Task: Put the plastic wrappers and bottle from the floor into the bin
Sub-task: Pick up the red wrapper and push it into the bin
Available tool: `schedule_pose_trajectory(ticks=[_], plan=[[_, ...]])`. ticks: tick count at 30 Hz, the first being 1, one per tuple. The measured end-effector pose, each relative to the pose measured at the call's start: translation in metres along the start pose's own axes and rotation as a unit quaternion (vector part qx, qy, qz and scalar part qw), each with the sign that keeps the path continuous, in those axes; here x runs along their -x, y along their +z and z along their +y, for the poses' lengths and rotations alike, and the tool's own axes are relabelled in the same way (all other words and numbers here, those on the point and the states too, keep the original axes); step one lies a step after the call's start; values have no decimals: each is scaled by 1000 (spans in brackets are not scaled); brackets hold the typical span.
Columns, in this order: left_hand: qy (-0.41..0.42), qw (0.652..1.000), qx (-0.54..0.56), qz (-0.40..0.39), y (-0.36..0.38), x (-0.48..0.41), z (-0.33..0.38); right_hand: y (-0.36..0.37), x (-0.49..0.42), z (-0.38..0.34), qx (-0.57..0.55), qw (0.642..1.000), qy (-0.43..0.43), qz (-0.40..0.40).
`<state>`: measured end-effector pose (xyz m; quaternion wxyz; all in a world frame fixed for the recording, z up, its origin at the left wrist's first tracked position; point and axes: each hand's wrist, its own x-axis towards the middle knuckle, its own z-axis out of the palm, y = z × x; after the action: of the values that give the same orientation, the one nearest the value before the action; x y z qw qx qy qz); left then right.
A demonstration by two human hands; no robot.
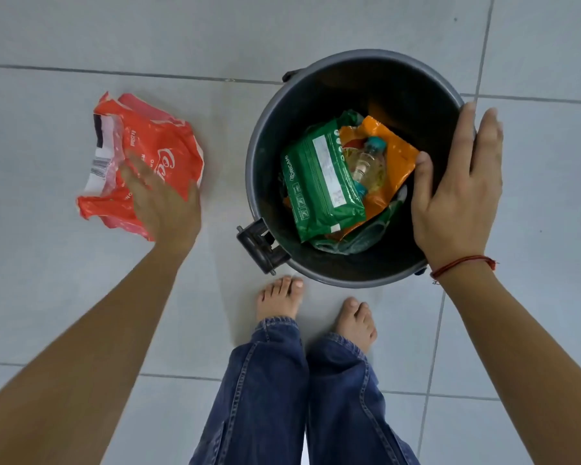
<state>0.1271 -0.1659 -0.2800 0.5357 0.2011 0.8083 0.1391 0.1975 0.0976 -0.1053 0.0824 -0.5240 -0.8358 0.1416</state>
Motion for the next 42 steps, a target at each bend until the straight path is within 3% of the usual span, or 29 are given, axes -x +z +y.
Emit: schedule_pose_trajectory(ticks=[2, 3, 7, 10, 12, 14, 17, 20, 21, 23, 24, 25, 27, 28, 31, 34, 37, 39, 42], plan=[[57, 996, -19, 67, 26, -11, -15, 2, 0, 2, 2, 1000, -3, 4], [33, 999, 9, 37, 7, -6, 17, 3, 0, 2, 3, 1000, -5, 7], [158, 965, -2, 207, -11, 5, 38, 5, -1, 4, 11, 1000, -9, 17], [11, 989, 6, 146, -9, -14, 3, 5, -1, 2, 10, 1000, -5, 16], [23, 986, 19, 164, 19, -34, -38, 6, -2, 2, 9, 1000, -5, 16], [6, 989, 29, 145, -15, -14, 0, 5, -2, 2, 8, 1000, -4, 13], [29, 988, -38, 144, -24, -8, 2, 4, -3, 0, 6, 1000, 6, 1], [50, 991, -87, 85, -18, -7, -7, 1, -3, -3, 8, 1000, 10, -5], [78, 984, -101, 124, 0, -16, -25, 0, -2, -4, 3, 1000, 11, -9], [102, 981, -86, 137, -22, -6, 6, -4, -3, -6, -7, 1000, 14, -16], [82, 988, -66, 111, -54, 18, 42, -5, -2, -6, -8, 1000, 14, -18], [83, 983, -67, 149, -106, 39, 93, -5, -2, -6, -9, 1000, 13, -19], [103, 915, -306, 243, -118, 64, 131, -6, -2, -6, -12, 999, 14, -26], [97, 910, -328, 233, -123, 69, 133, -6, -2, -7, -13, 999, 15, -26], [102, 923, -275, 250, -127, 56, 126, -5, -3, -7, -17, 999, 16, -22], [162, 919, -214, 287, -155, 78, 181, -4, -2, -3, -22, 999, 14, -20], [245, 931, -138, 235, -159, 112, 232, -4, -1, -1, -33, 999, 17, -18], [214, 959, -106, 151, -134, 107, 230, -3, -2, -2, -39, 999, 16, -15], [174, 970, -96, 143, -125, 73, 234, -2, -4, -5, -38, 999, 16, -7]])
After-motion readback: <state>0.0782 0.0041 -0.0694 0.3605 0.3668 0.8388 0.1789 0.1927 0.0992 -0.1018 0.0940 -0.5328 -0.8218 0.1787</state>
